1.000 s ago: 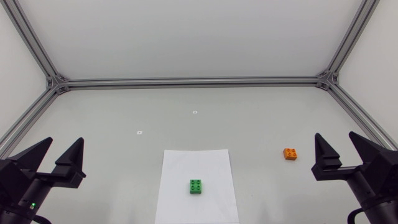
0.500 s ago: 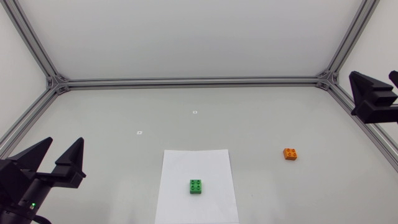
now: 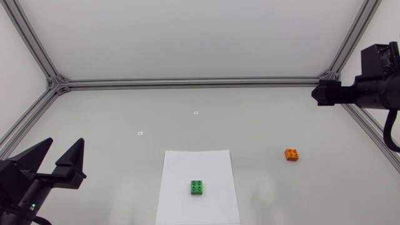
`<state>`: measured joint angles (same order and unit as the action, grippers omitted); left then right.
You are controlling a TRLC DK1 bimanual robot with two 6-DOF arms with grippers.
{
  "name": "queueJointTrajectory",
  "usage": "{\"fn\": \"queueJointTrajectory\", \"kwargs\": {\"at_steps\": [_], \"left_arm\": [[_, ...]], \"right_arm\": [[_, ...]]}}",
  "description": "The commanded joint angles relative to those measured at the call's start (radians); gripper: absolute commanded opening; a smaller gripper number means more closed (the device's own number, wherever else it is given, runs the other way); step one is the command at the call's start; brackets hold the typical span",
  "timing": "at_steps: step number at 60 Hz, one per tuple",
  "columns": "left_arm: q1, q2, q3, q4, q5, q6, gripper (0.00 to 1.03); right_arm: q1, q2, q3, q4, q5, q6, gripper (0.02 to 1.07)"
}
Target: Pick up the orange 2x2 brick with the right arm and stack it on top of the green 2x2 brick in the center
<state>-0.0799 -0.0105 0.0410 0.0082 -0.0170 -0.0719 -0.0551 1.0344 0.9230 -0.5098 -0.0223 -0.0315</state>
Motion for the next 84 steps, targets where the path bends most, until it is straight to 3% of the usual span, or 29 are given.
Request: {"fn": "queueJointTrajectory", "kwargs": {"at_steps": [1,13,22,34,67,84], "left_arm": [[0.002,-0.002,-0.041,-0.010,-0.003,-0.020,0.99],[0.002,-0.002,-0.041,-0.010,-0.003,-0.020,0.99],[0.002,-0.002,-0.041,-0.010,-0.003,-0.020,0.99],[0.002,-0.002,-0.041,-0.010,-0.003,-0.020,0.99],[0.002,-0.002,-0.041,-0.010,-0.003,-0.020,0.99],[0.002,-0.002,-0.041,-0.010,-0.003,-0.020,0.99]], "right_arm": [[-0.025,0.122,0.085,-0.084,0.005,-0.045,1.03],[-0.054,0.317,0.158,-0.171,0.039,-0.140,1.03],[-0.037,0.454,0.180,-0.213,0.128,-0.134,1.03],[-0.023,0.566,0.163,-0.225,0.142,-0.084,1.03],[-0.028,0.651,0.039,-0.137,-0.027,-0.011,1.02],[-0.040,0.682,0.030,-0.105,-0.038,0.038,1.02]]}}
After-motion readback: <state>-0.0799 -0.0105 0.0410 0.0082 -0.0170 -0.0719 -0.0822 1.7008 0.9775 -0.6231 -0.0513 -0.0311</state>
